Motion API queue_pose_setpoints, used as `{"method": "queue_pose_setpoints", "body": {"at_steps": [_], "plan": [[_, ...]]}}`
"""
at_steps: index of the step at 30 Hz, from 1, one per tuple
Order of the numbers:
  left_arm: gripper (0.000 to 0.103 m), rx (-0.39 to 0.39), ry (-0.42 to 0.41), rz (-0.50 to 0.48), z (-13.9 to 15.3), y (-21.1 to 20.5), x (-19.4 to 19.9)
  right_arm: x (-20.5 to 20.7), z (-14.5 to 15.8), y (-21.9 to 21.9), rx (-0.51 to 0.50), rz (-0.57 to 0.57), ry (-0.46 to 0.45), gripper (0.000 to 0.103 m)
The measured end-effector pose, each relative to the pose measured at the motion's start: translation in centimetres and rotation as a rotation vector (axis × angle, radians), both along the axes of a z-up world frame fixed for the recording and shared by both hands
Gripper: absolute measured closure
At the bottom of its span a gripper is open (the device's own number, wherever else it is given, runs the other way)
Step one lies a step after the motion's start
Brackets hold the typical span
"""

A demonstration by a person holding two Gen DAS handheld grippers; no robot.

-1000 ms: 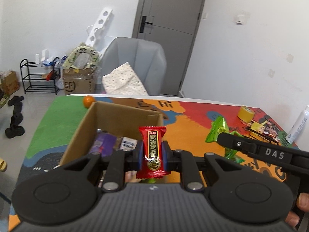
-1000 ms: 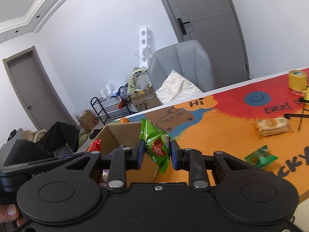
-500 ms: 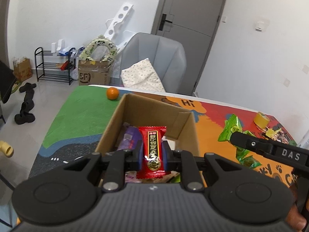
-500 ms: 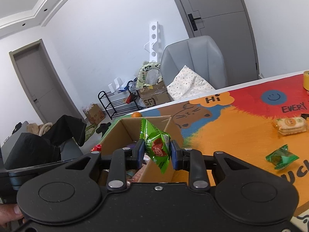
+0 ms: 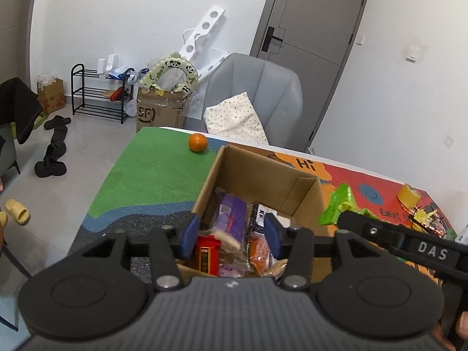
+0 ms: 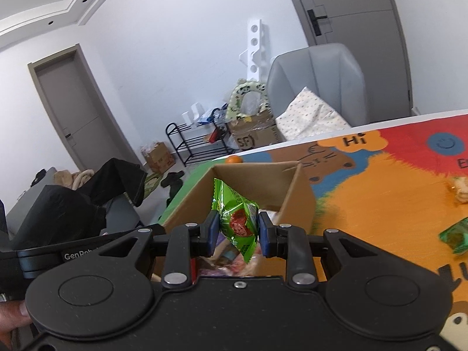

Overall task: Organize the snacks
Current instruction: 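Carry both candies over the box and open both tools to drop them, then withdraw both tools from the box toward the last green candy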

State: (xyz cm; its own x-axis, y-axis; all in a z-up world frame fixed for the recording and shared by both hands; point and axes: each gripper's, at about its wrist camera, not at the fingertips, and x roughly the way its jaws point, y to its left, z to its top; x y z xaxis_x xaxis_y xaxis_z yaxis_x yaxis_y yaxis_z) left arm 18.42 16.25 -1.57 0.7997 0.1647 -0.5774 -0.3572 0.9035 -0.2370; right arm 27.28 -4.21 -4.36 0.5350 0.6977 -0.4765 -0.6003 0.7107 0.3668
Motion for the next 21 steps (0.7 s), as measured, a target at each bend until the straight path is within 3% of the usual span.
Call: {"method": "queue_pose_setpoints", "body": {"at_steps": [5, 8, 15, 21], "plan": [[0.050, 0.002, -0.006, 0.021, 0.4, 0.7, -0.8, -0.3, -0.1, 1.6, 0.004, 0.062, 0.030, 0.071], [0.044, 0.004, -0.006, 0.030, 0.5, 1.0, -1.0, -0.6, -0.2, 2.0, 0.003, 0.091, 0.041, 0.053], [0.023, 0.023, -0.011, 0.009, 0.5, 0.2, -1.0, -0.4, 0.0, -0.6, 0.013, 0.009, 0.040, 0.045], [0.018, 0.017, -0.008, -0.043, 0.1, -1.9, -0.1, -0.2, 0.0, -3.7, -0.003, -0.068, 0.006, 0.027]]}}
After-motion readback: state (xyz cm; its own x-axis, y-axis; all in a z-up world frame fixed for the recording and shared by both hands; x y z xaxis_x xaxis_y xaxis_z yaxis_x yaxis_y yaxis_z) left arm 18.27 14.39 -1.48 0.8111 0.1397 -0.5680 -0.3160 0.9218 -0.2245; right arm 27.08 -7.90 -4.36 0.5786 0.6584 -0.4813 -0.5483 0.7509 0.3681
